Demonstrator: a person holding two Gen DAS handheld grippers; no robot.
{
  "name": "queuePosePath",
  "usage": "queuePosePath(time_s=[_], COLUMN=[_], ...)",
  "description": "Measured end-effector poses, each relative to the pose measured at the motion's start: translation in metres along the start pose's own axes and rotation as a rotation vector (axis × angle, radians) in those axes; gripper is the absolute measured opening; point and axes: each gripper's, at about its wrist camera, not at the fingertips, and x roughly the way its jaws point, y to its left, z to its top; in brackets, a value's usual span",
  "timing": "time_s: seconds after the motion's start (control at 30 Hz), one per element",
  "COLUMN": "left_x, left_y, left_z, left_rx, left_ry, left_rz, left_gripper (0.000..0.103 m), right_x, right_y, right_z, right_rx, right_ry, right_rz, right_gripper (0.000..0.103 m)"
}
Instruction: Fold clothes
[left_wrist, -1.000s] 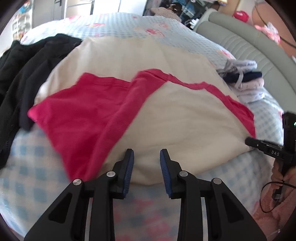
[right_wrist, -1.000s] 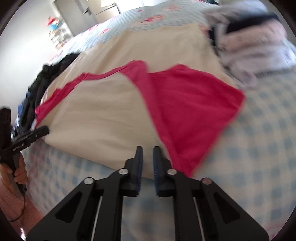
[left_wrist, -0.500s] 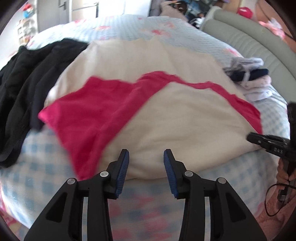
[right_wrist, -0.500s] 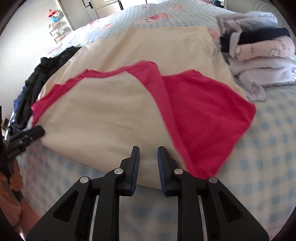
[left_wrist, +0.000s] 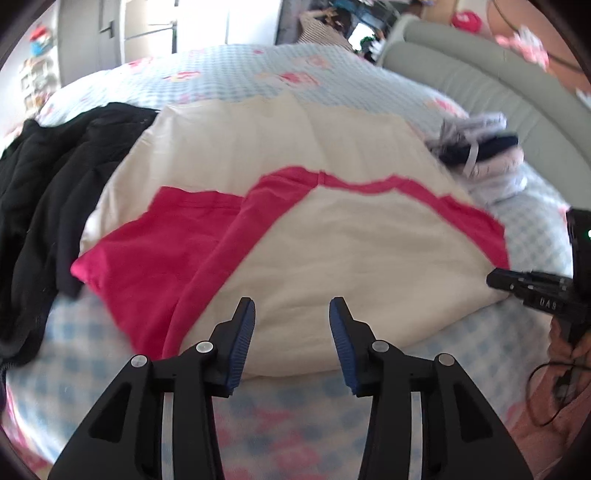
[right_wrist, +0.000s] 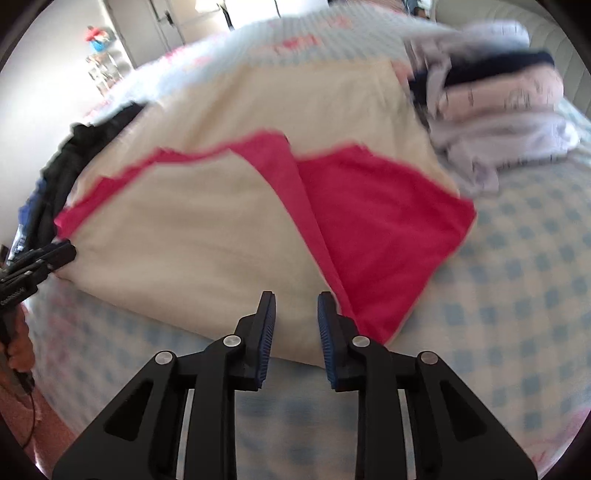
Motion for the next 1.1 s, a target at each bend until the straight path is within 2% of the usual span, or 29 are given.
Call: queuePosePath(time_s=[0.1, 0.13, 0.17, 0.2, 0.27, 0.33, 0.4, 0.53, 0.7, 0.83, 0.9, 1.03, 1.1], left_x=[-0.002, -0.007, -0.013, -0.018, -0.028, -0.035, -0.036, -0.034, -0.032, -0.031, -0.024, -0.01, -0.01], left_y=[0.024, 0.031, 0.038, 0.04, 0.039, 0.035, 0.034, 0.044, 0.056, 0.066, 0.062, 0.052, 0.06], left_z=[-0.009, -0.012, -0.015, -0.016, -0.016, -0.011, -0.007, -0.007, -0.007, -0.008, -0.008, -0.008, -0.012], left_rx=[-0.045, -0.07, -0.097, -0.105, -0.113, -0.125, -0.141, -0.152, -0.166, -0.178, -0.169, -0.149, -0.165], left_ry=[0.023, 0.016, 0.008, -0.004, -0.036, -0.072, -0.084, -0.078, -0.07, -0.064, -0.044, -0.003, -0.012], left_rz=[0.03, 0.015, -0.004, -0.003, -0.02, -0.052, -0.089, -0.073, -0.05, -0.032, -0.026, -0.016, 0.022], left_gripper=[0.041, 0.039, 0.039, 0.039, 0.04, 0.043, 0.044, 0.044, 0.044, 0.044, 0.044, 0.044, 0.044], right_x=[-0.013, -0.018, -0.024, -0.031, -0.04, -0.04, -0.031, -0.003, -0.017, -0.028, -0.024, -0.007, -0.009], right_y=[-0.022, -0.026, -0.029, -0.03, -0.03, -0.028, -0.02, -0.012, -0.021, -0.017, -0.015, -0.013, -0.022], right_z=[-0.005, -0.006, -0.006, -0.006, -0.004, 0.001, 0.003, -0.002, -0.003, 0.005, 0.009, 0.002, -0.004], right_rx=[0.077, 0.084, 0.086, 0.081, 0.074, 0.077, 0.041, -0.039, -0.017, 0.012, 0.018, -0.015, 0.006], right_ry=[-0.03, -0.043, -0.06, -0.083, -0.114, -0.112, -0.082, -0.003, -0.034, -0.091, -0.079, -0.016, -0.022], right_rz=[0.087, 0.092, 0.084, 0.055, 0.009, 0.037, 0.01, -0.094, -0.082, -0.066, -0.039, -0.092, -0.06], right_gripper=[0.018, 0.017, 0.018, 0.023, 0.023, 0.023, 0.023, 0.021, 0.021, 0.024, 0.024, 0.024, 0.023])
